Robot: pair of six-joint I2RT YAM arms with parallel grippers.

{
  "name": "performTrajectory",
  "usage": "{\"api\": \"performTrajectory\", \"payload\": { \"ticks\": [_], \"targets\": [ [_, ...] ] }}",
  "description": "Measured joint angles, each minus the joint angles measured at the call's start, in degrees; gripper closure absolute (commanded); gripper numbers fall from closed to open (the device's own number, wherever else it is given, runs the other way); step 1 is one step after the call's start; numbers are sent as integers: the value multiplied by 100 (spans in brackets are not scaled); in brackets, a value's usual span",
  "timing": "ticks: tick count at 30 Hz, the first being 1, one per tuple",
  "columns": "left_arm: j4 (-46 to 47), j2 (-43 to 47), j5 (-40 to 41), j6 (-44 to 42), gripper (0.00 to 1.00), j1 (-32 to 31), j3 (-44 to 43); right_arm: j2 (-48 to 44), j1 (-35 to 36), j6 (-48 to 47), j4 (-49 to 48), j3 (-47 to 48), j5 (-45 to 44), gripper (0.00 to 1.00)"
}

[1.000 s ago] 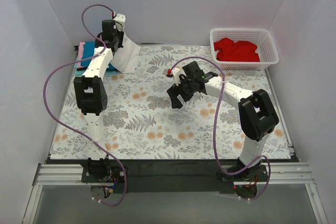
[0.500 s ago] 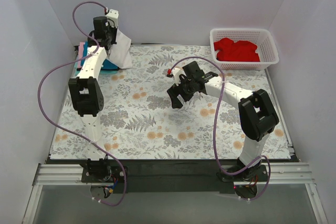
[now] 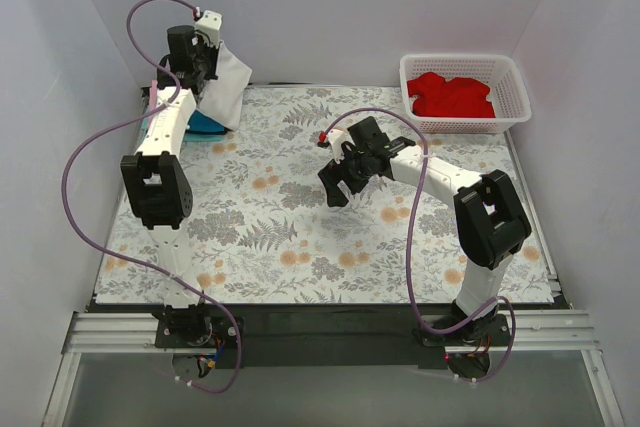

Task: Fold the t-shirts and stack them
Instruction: Neatly place the folded tshirt to the corner

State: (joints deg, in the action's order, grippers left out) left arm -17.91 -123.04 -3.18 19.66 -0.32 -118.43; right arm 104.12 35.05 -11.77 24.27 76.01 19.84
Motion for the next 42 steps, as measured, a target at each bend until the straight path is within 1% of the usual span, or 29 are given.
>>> {"api": "performTrajectory", "payload": {
  "ticks": [16,32,42],
  "targets": [
    [-4,22,-260,-356,100,525,-46,0,0,0,7,0,-4,2],
    [254,-745,-962,-879,100,1141,-304,269,0,2,157,7,-20,2],
    [922,-1132,-1292,-1257,100,1469,-334,328,24,2,225,28,-26,2]
  ]
}}
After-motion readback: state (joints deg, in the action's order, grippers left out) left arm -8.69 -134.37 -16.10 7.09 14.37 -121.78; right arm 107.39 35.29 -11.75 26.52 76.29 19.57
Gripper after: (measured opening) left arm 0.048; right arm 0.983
